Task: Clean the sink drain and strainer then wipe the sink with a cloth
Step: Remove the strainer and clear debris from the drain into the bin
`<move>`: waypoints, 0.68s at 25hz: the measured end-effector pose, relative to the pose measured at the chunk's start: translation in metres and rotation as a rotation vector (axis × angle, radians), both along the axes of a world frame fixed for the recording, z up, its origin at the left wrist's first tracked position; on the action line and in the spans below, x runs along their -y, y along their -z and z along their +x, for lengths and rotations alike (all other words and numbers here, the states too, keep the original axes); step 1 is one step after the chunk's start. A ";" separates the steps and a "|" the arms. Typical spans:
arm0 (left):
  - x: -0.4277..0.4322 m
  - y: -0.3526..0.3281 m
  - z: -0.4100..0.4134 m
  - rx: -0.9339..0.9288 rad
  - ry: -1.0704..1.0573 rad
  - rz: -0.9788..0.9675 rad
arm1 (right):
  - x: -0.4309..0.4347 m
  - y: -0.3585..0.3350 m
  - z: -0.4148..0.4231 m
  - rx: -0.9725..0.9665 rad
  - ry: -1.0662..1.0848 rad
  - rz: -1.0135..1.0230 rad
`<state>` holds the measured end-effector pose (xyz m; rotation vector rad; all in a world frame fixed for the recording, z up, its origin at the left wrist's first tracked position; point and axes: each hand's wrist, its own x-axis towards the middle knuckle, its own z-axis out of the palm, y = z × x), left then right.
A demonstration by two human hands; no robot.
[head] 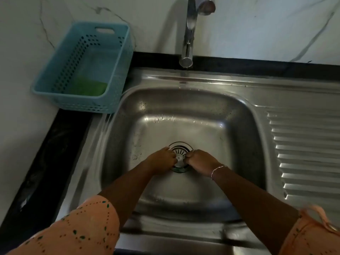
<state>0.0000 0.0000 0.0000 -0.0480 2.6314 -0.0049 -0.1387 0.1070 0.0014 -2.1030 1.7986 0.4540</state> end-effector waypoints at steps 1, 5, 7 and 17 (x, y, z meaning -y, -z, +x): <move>-0.001 0.002 -0.003 0.015 -0.007 -0.002 | 0.002 0.004 0.001 -0.023 -0.013 0.015; -0.003 0.006 -0.008 0.032 -0.007 0.035 | 0.003 0.017 0.004 -0.069 -0.084 0.039; -0.003 0.010 -0.008 0.055 -0.048 0.065 | 0.004 0.024 0.005 -0.095 -0.106 0.043; -0.006 0.017 -0.009 0.049 -0.136 0.124 | 0.001 0.023 0.012 -0.059 -0.165 -0.202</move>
